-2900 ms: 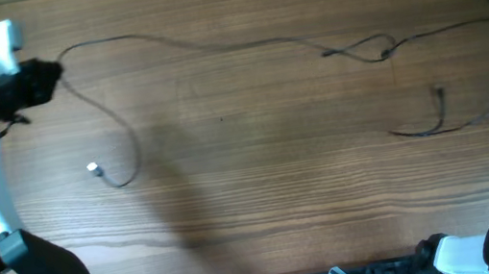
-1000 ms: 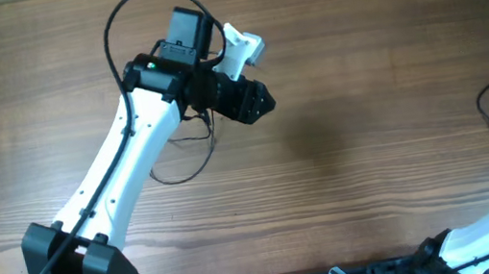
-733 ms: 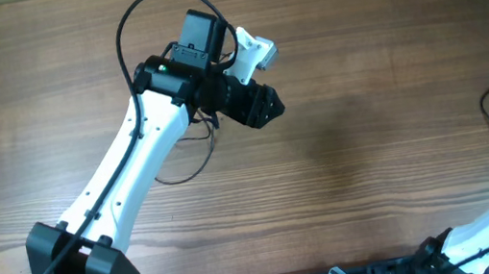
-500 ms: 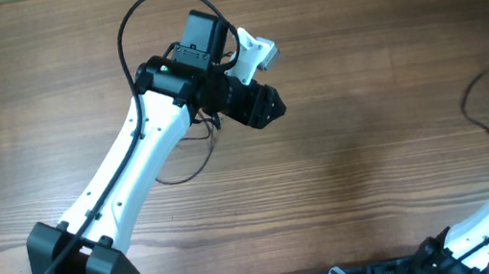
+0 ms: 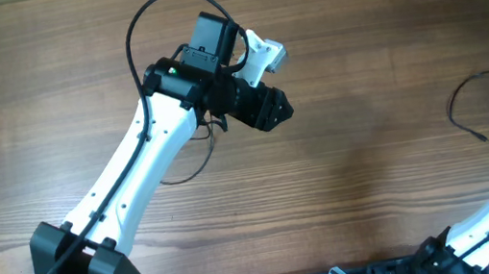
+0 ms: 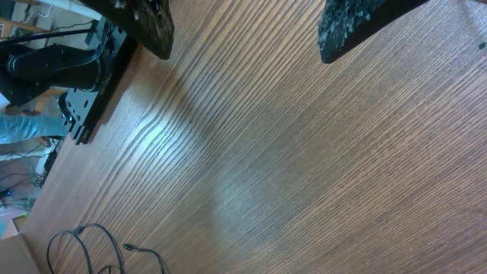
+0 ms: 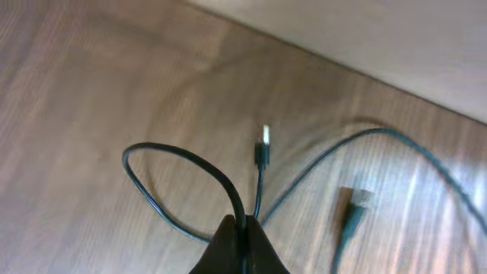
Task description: Untangle cables
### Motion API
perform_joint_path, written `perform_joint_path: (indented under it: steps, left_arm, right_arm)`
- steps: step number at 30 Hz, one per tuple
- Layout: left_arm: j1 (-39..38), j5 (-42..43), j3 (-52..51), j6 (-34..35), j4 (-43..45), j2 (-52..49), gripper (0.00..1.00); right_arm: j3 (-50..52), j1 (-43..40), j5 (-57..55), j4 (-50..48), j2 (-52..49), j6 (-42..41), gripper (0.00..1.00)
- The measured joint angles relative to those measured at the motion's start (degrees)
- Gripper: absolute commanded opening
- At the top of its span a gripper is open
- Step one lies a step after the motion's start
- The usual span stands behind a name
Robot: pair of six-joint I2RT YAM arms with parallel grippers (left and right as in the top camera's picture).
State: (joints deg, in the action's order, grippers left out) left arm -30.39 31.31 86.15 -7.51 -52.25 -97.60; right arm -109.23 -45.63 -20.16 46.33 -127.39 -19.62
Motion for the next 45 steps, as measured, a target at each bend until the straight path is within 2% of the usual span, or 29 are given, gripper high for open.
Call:
perform_joint_path:
  steps: [6, 9, 13, 15, 23, 26, 29, 33, 35, 40, 42, 45]
  left_arm:
    - [0.0, 0.0, 0.0, 0.2, 1.4, 0.0, 0.64]
    - [0.0, 0.0, 0.0, 0.2, 1.7, 0.0, 0.64]
    - [0.0, 0.0, 0.0, 0.2, 1.5, 0.0, 0.63]
    - [0.0, 0.0, 0.0, 0.2, 0.9, 0.0, 0.63]
    - [0.0, -0.1, 0.0, 0.2, 0.3, 0.0, 0.68]
    - [0.0, -0.5, 0.0, 0.2, 0.3, 0.0, 0.68]
    - [0.0, -1.0, 0.0, 0.0, 0.9, 0.0, 0.69]
    - [0.0, -1.3, 0.0, -0.3, 1.8, 0.0, 0.68]
    - [0.0, -1.4, 0.0, -0.3, 1.9, 0.0, 0.68]
    - [0.0, -1.5, 0.0, -0.3, 2.9, 0.0, 0.68]
    - [0.0, -1.5, 0.0, -0.3, 3.0, 0.0, 0.68]
    - [0.0, -1.5, 0.0, -0.3, 3.8, 0.0, 0.68]
  right_arm:
    - [0.0, -8.5, 2.3, 0.1, 0.0, -0.7, 0.04]
    - [0.0, -6.0, 7.5, -3.1, 0.0, 2.1, 0.04]
    - [-2.1, 2.1, 13.3, -4.0, 0.0, 8.3, 0.04]
    - [-2.4, 4.4, 13.3, -3.8, 0.0, 9.0, 0.99]
    - [-2.4, 3.7, 13.3, -2.7, 1.6, 7.1, 0.99]
    - [-2.4, 3.9, 16.1, -2.7, 9.9, 6.5, 1.0]
    - [-4.6, 6.3, 20.2, 6.0, 19.1, 4.1, 1.0]
    - [-2.6, 13.3, 20.8, 22.0, 19.1, -0.9, 1.0]
    - [0.0, 15.9, 20.8, 24.2, 18.7, -2.1, 1.0]
    - [16.0, 18.8, 20.3, 15.3, 18.6, -6.3, 1.0]
    - [25.6, 18.8, 20.2, 8.4, 18.4, -7.6, 1.0]
    - [34.3, 18.8, 20.1, -2.5, 18.3, -8.0, 1.0]
